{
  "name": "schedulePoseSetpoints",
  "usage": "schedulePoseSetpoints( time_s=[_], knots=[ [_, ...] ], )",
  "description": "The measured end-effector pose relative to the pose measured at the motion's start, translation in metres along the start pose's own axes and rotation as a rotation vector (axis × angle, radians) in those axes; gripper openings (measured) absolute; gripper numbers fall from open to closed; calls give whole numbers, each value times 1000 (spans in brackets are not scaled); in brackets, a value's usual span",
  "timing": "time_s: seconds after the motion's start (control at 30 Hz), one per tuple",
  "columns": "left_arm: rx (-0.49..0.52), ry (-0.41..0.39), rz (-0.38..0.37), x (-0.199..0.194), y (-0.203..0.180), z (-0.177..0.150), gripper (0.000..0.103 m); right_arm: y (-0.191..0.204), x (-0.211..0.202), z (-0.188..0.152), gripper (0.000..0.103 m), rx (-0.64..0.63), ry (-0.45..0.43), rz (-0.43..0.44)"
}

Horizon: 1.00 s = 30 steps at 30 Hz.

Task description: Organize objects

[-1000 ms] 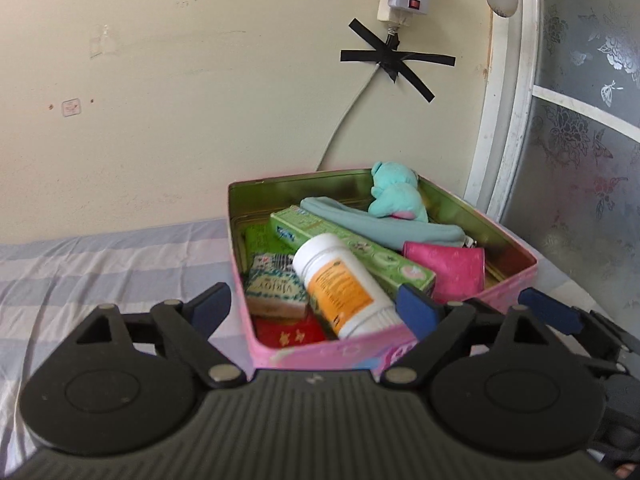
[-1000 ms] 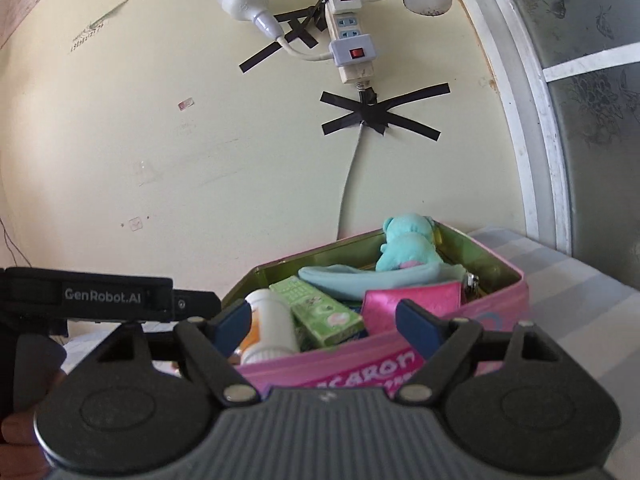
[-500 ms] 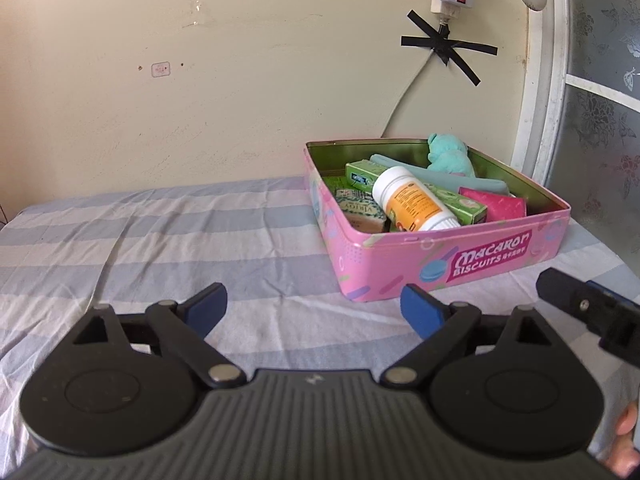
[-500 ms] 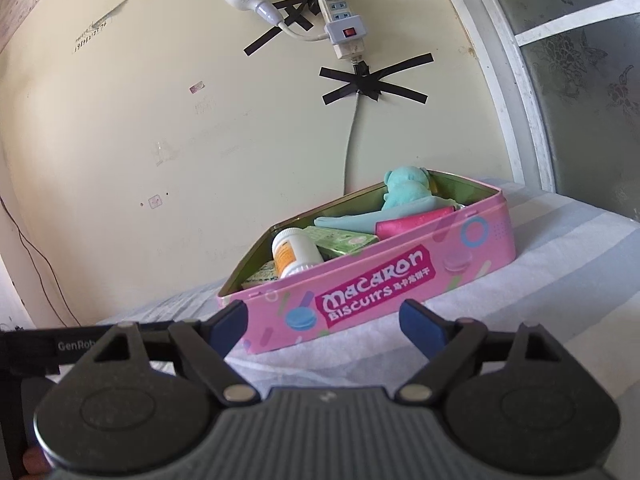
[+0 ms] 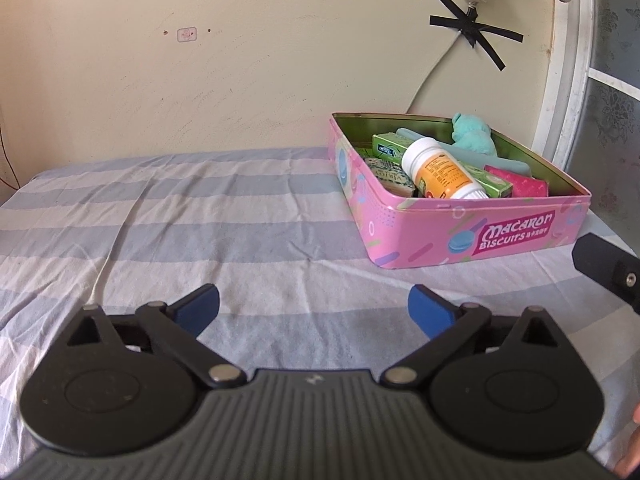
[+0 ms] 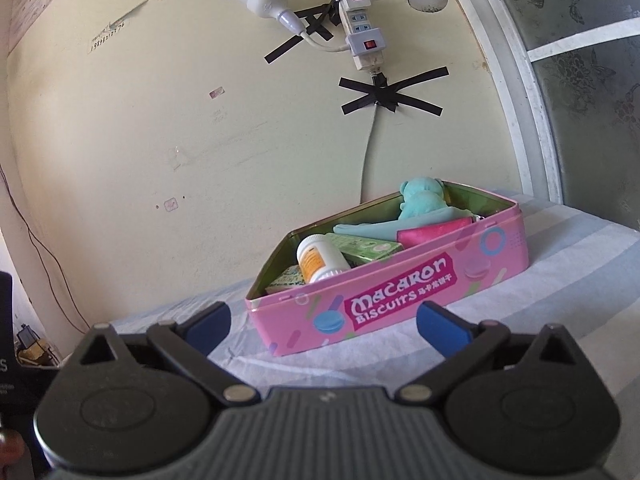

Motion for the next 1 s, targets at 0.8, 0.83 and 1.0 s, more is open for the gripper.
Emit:
schedulePoseSetpoints(
  time_s=[0.8, 0.83, 1.0],
  knots=[
    [0, 13, 17, 15, 5, -2, 103, -5, 15, -7, 103, -15, 29, -17],
    [-1, 3, 13, 13, 5, -2, 103, -5, 15, -8, 103, -14, 29, -18],
    [15, -26, -11, 6, -1, 2, 103, -5, 15, -8, 103, -22, 24, -22]
  ],
)
Point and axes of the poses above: each gripper's, at about its wrist camera, not at the fingertips, and x roughly the way its jaws point, y to its left, z to its top, the point moved 8 cm from there along x, roughly the way its jaws point, and after that the axes turned 12 degrees about z, right-handed, at the moved point
